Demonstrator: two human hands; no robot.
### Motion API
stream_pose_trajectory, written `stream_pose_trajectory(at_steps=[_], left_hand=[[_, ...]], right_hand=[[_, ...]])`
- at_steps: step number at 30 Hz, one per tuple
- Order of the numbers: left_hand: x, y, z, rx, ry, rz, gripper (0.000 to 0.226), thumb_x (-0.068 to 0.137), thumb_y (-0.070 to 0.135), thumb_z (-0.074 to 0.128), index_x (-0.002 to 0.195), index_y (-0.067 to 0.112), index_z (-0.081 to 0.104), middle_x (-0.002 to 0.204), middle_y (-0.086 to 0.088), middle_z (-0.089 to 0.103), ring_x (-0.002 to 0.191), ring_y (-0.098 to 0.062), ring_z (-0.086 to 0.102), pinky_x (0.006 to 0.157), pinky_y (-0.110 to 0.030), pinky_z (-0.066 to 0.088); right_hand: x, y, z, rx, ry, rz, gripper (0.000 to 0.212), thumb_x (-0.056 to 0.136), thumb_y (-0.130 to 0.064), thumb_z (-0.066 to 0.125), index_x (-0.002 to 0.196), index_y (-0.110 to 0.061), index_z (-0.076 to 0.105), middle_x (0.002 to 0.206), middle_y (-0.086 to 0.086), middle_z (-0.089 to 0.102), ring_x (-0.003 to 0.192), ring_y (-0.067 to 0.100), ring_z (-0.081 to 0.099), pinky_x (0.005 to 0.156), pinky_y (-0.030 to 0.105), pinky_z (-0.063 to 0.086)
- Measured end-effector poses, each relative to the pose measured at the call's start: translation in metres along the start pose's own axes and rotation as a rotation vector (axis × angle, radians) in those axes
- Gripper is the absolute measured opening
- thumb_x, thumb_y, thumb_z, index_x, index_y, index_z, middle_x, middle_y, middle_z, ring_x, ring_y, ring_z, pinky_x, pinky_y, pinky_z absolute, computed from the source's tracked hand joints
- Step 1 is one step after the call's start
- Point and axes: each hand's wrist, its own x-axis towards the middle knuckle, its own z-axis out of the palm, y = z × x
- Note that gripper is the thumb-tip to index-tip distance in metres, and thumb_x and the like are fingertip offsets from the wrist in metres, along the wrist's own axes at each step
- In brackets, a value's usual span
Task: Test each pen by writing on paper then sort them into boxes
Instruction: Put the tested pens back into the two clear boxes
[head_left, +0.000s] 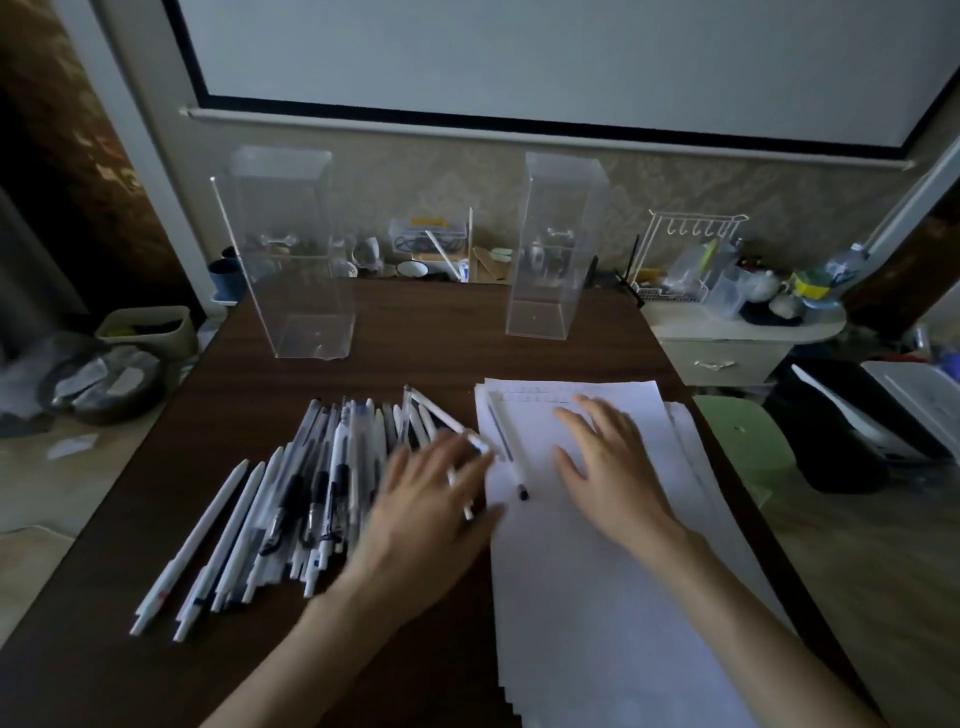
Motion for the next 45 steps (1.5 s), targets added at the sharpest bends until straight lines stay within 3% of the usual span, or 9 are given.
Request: stream_pose_trajectory(at_steps=[4, 7, 9, 15, 22, 34, 40, 43, 45], left_hand=[[-0.032, -0.065, -0.040, 0.044, 0.099, -0.471, 0.066, 0.086, 0.064, 0.035, 0.141, 0.027, 0.036, 0.150, -0.011, 0.028, 0.138, -0.031, 0.022, 0.109, -0.051, 0.022], [-0.051, -0.087, -0.057, 0.022, 0.012, -0.805, 0.070, 0.084, 0.065, 0.037, 0.144, 0.028, 0.030, 0.149, -0.013, 0.026, 0.133, -0.036, 0.024, 0.104, -0.051, 0.027], [-0.058, -0.091, -0.057, -0.056, -0.024, -0.881, 0.070, 0.084, 0.066, 0.037, 0.143, 0.028, 0.030, 0.146, -0.011, 0.029, 0.131, -0.035, 0.025, 0.102, -0.051, 0.028], [-0.047, -0.080, -0.044, -0.174, -0.022, -0.804, 0.066, 0.087, 0.061, 0.042, 0.144, 0.033, 0.024, 0.147, -0.007, 0.026, 0.132, -0.031, 0.021, 0.103, -0.048, 0.027], [-0.044, -0.071, -0.030, -0.136, -0.018, -0.692, 0.059, 0.091, 0.056, 0.038, 0.145, 0.039, 0.022, 0.152, -0.004, 0.020, 0.135, -0.030, 0.016, 0.106, -0.047, 0.022], [-0.054, -0.050, -0.037, -0.285, -0.047, -0.633, 0.054, 0.095, 0.048, 0.036, 0.146, 0.038, 0.018, 0.153, -0.007, 0.016, 0.137, -0.030, 0.015, 0.108, -0.042, 0.021], [0.013, -0.134, -0.066, -0.468, 0.204, -0.536, 0.082, 0.082, 0.047, 0.064, 0.147, 0.025, 0.020, 0.149, -0.007, 0.026, 0.131, -0.023, 0.036, 0.105, -0.043, 0.037], [0.054, -0.200, -0.063, -0.526, 0.272, -0.483, 0.091, 0.056, 0.073, 0.067, 0.132, 0.034, 0.036, 0.129, 0.000, 0.052, 0.114, -0.020, 0.053, 0.091, -0.047, 0.049], [0.080, -0.241, -0.052, -0.585, 0.292, -0.473, 0.095, 0.047, 0.074, 0.071, 0.126, 0.033, 0.038, 0.124, -0.003, 0.056, 0.112, -0.023, 0.055, 0.089, -0.050, 0.049]], right_hand=[[0.020, -0.057, 0.010, 0.360, -0.095, 0.055, 0.042, 0.096, -0.034, 0.050, 0.133, -0.016, 0.048, 0.129, 0.003, 0.051, 0.118, 0.019, 0.048, 0.091, 0.030, 0.041], [0.036, -0.082, 0.020, 0.269, -0.088, 0.126, 0.048, 0.095, -0.047, 0.044, 0.135, -0.020, 0.043, 0.124, 0.004, 0.047, 0.117, 0.022, 0.046, 0.083, 0.032, 0.041], [0.040, -0.094, 0.027, 0.256, -0.109, 0.113, 0.049, 0.094, -0.051, 0.044, 0.133, -0.021, 0.044, 0.121, 0.004, 0.043, 0.115, 0.022, 0.044, 0.082, 0.030, 0.041], [0.032, -0.122, 0.044, 0.210, -0.098, -0.006, 0.046, 0.091, -0.054, 0.048, 0.125, -0.023, 0.050, 0.110, 0.001, 0.038, 0.099, 0.015, 0.036, 0.082, 0.022, 0.038], [0.006, -0.134, 0.046, 0.200, -0.016, -0.057, 0.032, 0.095, -0.039, 0.047, 0.116, -0.015, 0.052, 0.110, 0.001, 0.037, 0.102, 0.018, 0.039, 0.082, 0.026, 0.045], [-0.022, -0.121, 0.019, 0.132, -0.110, -0.053, 0.033, 0.096, -0.046, 0.043, 0.114, -0.020, 0.053, 0.111, -0.003, 0.039, 0.103, 0.013, 0.042, 0.081, 0.020, 0.041], [0.081, -0.140, 0.003, 0.471, -0.189, -0.034, 0.026, 0.093, -0.034, 0.056, 0.110, -0.014, 0.057, 0.112, 0.002, 0.048, 0.103, 0.015, 0.051, 0.080, 0.022, 0.038], [0.143, -0.159, 0.006, 0.705, -0.152, 0.027, 0.043, 0.089, -0.036, 0.062, 0.122, -0.012, 0.051, 0.123, 0.007, 0.050, 0.116, 0.021, 0.051, 0.091, 0.028, 0.042], [0.176, -0.174, 0.009, 0.842, -0.131, 0.059, 0.063, 0.087, -0.038, 0.064, 0.138, -0.013, 0.038, 0.143, 0.009, 0.039, 0.131, 0.022, 0.040, 0.105, 0.034, 0.036]])
